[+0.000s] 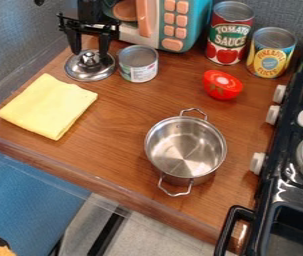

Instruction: Open the silver pot and put the cover to the left side of the table

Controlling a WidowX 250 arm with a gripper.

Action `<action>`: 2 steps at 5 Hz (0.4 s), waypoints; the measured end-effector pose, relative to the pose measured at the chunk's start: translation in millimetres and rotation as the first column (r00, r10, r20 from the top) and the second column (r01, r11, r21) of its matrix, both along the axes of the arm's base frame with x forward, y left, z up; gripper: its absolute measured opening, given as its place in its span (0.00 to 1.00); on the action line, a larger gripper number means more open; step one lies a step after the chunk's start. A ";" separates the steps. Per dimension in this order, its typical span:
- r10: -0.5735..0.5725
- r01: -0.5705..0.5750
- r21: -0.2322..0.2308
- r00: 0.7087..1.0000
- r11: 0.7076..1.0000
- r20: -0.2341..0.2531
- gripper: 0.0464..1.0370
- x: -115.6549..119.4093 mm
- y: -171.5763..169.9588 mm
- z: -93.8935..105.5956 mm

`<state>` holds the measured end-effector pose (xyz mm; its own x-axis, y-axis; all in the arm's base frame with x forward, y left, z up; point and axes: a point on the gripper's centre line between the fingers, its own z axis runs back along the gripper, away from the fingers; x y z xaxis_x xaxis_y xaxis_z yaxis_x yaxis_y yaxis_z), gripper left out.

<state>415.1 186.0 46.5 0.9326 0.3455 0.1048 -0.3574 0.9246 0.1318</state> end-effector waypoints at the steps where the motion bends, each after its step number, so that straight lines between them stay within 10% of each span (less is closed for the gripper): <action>1: -0.039 0.039 0.011 0.999 0.999 0.008 0.97 -1.9 -1.1 15.8; 2: -0.075 0.075 0.009 0.997 0.997 -0.013 0.96 -6.5 -3.1 25.5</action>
